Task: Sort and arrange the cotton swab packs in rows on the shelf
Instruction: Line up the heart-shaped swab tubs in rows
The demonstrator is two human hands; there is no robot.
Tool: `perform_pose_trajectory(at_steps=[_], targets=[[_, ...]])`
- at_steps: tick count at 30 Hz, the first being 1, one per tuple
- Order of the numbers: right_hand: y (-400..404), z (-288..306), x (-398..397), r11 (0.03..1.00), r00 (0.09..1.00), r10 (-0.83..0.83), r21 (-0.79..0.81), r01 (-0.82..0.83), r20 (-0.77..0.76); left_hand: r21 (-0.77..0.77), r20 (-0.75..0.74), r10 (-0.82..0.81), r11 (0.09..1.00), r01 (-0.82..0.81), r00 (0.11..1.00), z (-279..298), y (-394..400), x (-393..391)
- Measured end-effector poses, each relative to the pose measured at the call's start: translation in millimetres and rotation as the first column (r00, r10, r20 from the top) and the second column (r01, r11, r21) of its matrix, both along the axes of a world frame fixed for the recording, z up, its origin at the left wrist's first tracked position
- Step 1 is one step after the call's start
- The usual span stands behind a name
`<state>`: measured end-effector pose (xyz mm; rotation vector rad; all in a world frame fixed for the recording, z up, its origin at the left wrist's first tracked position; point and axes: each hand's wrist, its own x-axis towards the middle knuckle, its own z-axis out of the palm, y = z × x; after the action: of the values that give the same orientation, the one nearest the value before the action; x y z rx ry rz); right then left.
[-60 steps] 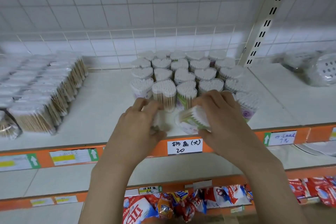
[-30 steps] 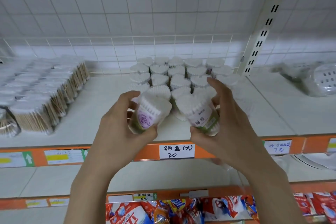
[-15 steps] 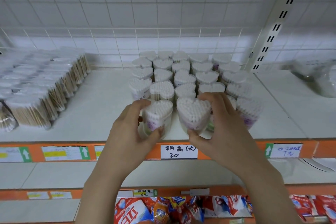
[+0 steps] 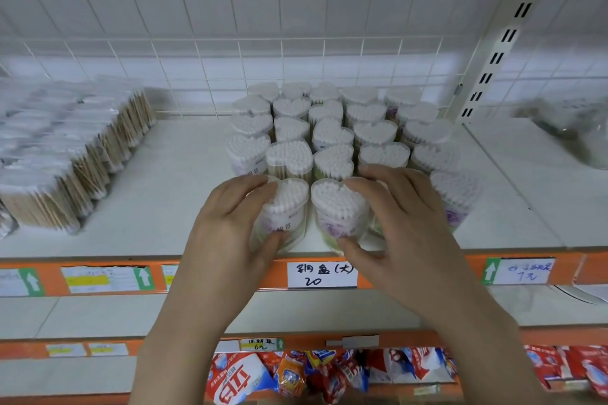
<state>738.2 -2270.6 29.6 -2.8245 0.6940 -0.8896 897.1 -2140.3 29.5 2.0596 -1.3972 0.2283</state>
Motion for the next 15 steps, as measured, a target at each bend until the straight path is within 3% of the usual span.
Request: perform_pose_trajectory(at_steps=[10,15], targets=[[-1,-2,-1,0.997,0.997,-0.077,-0.025,0.077,0.0,-0.022,0.027,0.048,0.999,-0.047,0.999,-5,-6,-10],[3,-4,1,0.999,0.999,-0.039,-0.023,0.039,0.016,-0.054,0.028,0.065,0.997,-0.063,0.998,-10,-10,-12]])
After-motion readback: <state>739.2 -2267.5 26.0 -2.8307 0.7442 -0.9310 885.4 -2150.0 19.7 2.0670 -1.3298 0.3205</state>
